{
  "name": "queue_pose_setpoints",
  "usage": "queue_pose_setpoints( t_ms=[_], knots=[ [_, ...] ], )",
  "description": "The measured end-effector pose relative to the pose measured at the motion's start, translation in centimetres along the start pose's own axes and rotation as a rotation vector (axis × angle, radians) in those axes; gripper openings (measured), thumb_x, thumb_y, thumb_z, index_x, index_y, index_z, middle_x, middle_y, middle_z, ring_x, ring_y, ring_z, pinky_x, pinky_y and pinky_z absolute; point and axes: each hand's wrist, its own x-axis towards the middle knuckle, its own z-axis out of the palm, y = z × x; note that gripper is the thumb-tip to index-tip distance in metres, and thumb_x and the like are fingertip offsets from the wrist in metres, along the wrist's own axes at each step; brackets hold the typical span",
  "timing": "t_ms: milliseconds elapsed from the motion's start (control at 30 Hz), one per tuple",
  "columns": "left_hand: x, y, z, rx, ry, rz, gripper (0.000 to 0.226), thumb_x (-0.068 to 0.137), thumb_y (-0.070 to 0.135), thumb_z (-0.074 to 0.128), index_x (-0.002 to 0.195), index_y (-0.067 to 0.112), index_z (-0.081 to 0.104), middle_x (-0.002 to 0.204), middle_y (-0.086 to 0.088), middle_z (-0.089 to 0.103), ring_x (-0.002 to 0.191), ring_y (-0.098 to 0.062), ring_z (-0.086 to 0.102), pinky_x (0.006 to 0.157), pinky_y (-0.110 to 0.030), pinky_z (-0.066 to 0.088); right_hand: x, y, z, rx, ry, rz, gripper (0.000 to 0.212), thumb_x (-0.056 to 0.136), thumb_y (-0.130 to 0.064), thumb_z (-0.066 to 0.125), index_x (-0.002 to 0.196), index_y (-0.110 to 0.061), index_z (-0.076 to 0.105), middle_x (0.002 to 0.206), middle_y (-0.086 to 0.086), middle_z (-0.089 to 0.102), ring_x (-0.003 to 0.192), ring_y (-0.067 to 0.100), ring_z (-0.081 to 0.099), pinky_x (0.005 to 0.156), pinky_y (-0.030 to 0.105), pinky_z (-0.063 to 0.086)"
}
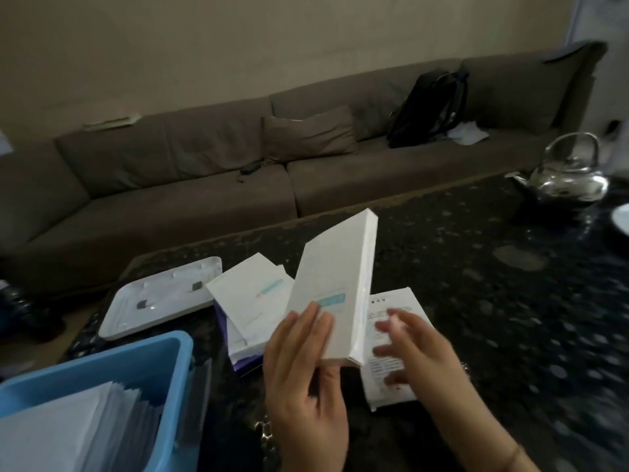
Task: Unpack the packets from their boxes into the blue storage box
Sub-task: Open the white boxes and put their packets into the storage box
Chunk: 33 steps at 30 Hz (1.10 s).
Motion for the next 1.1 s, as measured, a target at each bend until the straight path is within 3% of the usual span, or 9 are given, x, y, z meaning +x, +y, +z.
queue_pose_setpoints(
  t_ms=[133,267,433,533,633,767,867,967,1100],
  knots=[
    [0.2,-0.8,0.8,-0.147,-0.159,0.259,0.03,0.092,0.016,0.063,0.122,0.019,0.063,0.134,0.001,0.061,0.125,-0.031,0.055,0.102,-0.049,0.046,1.6,-1.9,-5.3,0.533,0.044,0.125,0.068,0.072,-0.077,0.036,0.128,-0.039,0.046,0.109,0.004,0.071,0.095,0.031,0.07,0.071,0.046,0.056],
    [-0.6,-1.8,1.6,-0.197,-0.395,0.468,0.024,0.102,0.027,0.048,0.121,0.028,0.061,0.141,0.007,0.056,0.128,-0.029,0.055,0.098,-0.068,0.038,1.7,-2.0,-9.2,0.341,0.066,0.158,0.025,0.092,-0.036,0.058,0.112,-0.025,0.07,0.094,0.006,0.071,0.09,0.026,0.066,0.074,0.04,0.052],
    [-0.9,0.4,4.4,-0.002,-0.722,-0.225,0.119,0.074,0.058,0.074,0.152,0.041,-0.015,0.158,0.029,-0.016,0.15,-0.005,-0.012,0.121,-0.058,0.008,1.7,-0.5,-13.1,0.371,0.338,0.231,0.041,0.086,-0.007,0.064,0.125,-0.018,0.06,0.116,0.016,0.063,0.097,0.033,0.063,0.07,0.043,0.055],
    [-1.3,0.9,7.3,0.358,-0.942,-0.184,0.113,0.075,0.077,0.058,0.153,0.036,-0.013,0.159,0.022,-0.018,0.148,-0.01,-0.017,0.121,-0.048,-0.005,2.0,0.2,-14.1,0.438,0.413,0.192,0.078,0.08,0.0,0.068,0.144,-0.032,0.037,0.135,0.012,0.054,0.105,0.034,0.062,0.07,0.045,0.057],
    [-1.0,0.4,8.2,0.575,-0.91,0.063,0.073,0.081,0.075,0.041,0.138,0.03,0.046,0.146,0.004,0.048,0.124,-0.024,0.048,0.097,-0.051,0.041,2.1,0.7,-13.9,0.391,0.498,0.232,0.099,0.078,0.005,0.069,0.146,-0.048,0.02,0.147,0.014,0.037,0.107,0.034,0.055,0.074,0.047,0.055],
    [-0.8,-0.6,7.1,0.454,-0.618,0.158,0.059,0.096,0.061,0.034,0.128,0.021,0.062,0.125,0.003,0.067,0.099,-0.018,0.065,0.069,-0.033,0.054,2.3,1.5,-13.3,0.635,0.474,0.213,0.078,0.077,0.002,0.071,0.139,-0.03,0.036,0.134,0.015,0.047,0.089,0.028,0.063,0.047,0.031,0.052],
    [0.0,1.6,5.3,0.072,-0.199,-0.279,0.05,0.101,0.049,0.032,0.148,0.031,0.035,0.125,0.021,0.058,0.103,0.008,0.059,0.077,-0.005,0.047,2.1,1.8,-12.2,0.884,0.4,0.183,0.077,0.073,-0.002,0.073,0.139,-0.018,0.038,0.129,0.018,0.058,0.085,0.026,0.074,0.059,0.038,0.06],
    [-1.2,3.9,4.9,-0.318,0.032,-0.707,0.064,0.099,0.027,0.045,0.146,0.053,0.011,0.12,0.02,0.055,0.099,0.015,0.061,0.076,-0.007,0.051,0.9,1.0,-9.2,0.718,0.261,0.2,0.045,0.083,-0.011,0.07,0.122,-0.012,0.049,0.114,0.017,0.068,0.074,0.025,0.073,0.062,0.037,0.06],
    [-3.8,4.5,5.0,-0.158,-0.09,-0.833,0.056,0.089,0.02,0.068,0.141,0.029,0.049,0.128,0.01,0.059,0.098,0.01,0.058,0.074,0.001,0.043,-0.5,1.6,-6.1,0.173,0.349,0.251,0.057,0.071,-0.024,0.085,0.114,-0.02,0.047,0.106,0.007,0.065,0.086,0.022,0.064,0.055,0.029,0.045]
  ],
)
